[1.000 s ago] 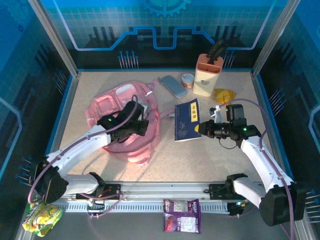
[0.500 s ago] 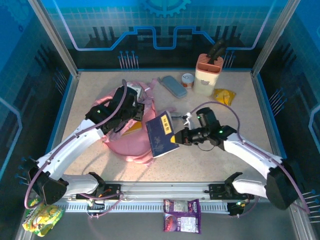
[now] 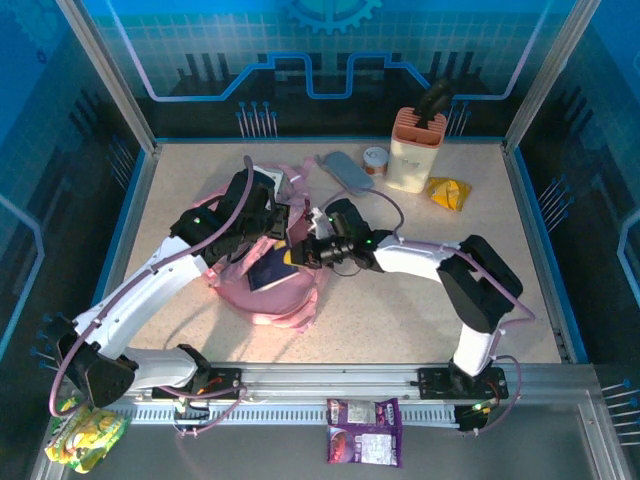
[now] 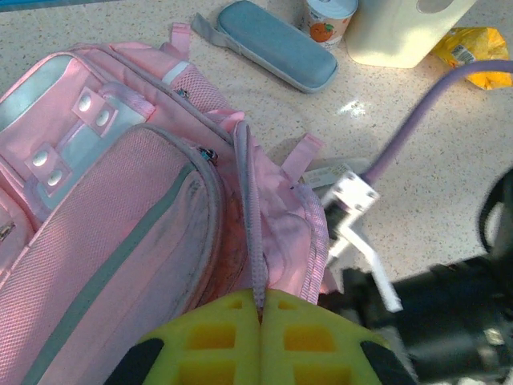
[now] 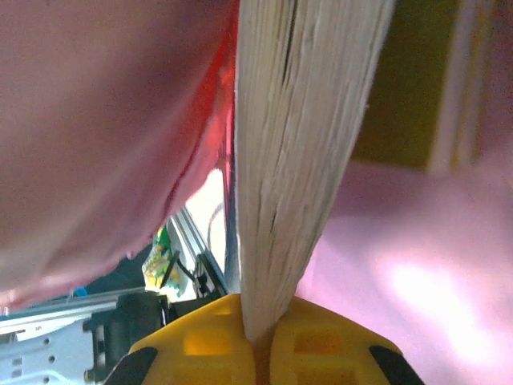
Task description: Pack the student bag
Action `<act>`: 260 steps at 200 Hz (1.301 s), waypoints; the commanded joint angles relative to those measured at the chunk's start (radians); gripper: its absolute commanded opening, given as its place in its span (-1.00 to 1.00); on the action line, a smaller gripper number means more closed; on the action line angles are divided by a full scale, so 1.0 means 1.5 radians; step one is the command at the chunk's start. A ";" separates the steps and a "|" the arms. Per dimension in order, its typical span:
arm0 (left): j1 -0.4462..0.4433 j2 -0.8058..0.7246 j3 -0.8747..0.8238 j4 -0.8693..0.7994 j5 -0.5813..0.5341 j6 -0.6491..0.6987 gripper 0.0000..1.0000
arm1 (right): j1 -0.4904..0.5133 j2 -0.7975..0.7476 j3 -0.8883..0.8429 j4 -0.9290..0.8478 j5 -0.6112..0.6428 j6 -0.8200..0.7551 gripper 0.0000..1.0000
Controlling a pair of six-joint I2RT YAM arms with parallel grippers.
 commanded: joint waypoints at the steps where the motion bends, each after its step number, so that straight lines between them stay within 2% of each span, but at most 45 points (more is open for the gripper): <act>1: 0.000 -0.021 0.025 0.068 0.006 -0.022 -1.00 | 0.008 0.046 0.057 0.051 0.041 -0.010 -0.89; 21: 0.000 -0.018 0.021 0.073 0.005 -0.030 -1.00 | 0.006 0.086 0.098 0.018 0.072 -0.027 -0.63; 51: -0.001 -0.018 0.014 0.079 0.016 -0.035 -1.00 | 0.008 0.078 0.107 -0.027 0.086 -0.068 -0.05; 71: 0.000 -0.025 0.004 0.088 0.021 -0.036 -1.00 | 0.010 0.036 0.084 -0.100 0.115 -0.121 0.12; 90: 0.000 -0.031 -0.006 0.099 0.023 -0.047 -1.00 | 0.014 -0.021 0.035 -0.155 0.171 -0.145 0.12; 117: 0.000 -0.039 -0.027 0.120 0.037 -0.055 -1.00 | 0.041 -0.060 -0.013 -0.185 0.218 -0.149 0.00; 125: 0.000 -0.041 -0.031 0.125 0.040 -0.054 -1.00 | 0.052 -0.056 -0.013 -0.197 0.231 -0.150 -0.06; 153: 0.000 -0.042 -0.035 0.122 0.041 -0.060 -1.00 | 0.060 0.002 0.007 -0.159 0.219 -0.124 -0.48; 175: -0.001 -0.040 -0.044 0.133 0.054 -0.068 -1.00 | 0.065 0.057 0.067 -0.144 0.228 -0.127 -0.59; 220: 0.000 -0.042 -0.051 0.140 0.057 -0.086 -1.00 | 0.068 0.110 0.137 -0.079 0.246 -0.138 -0.60; 260: -0.001 -0.030 -0.051 0.133 0.057 -0.090 -1.00 | 0.067 0.024 0.034 -0.048 0.277 -0.191 -0.45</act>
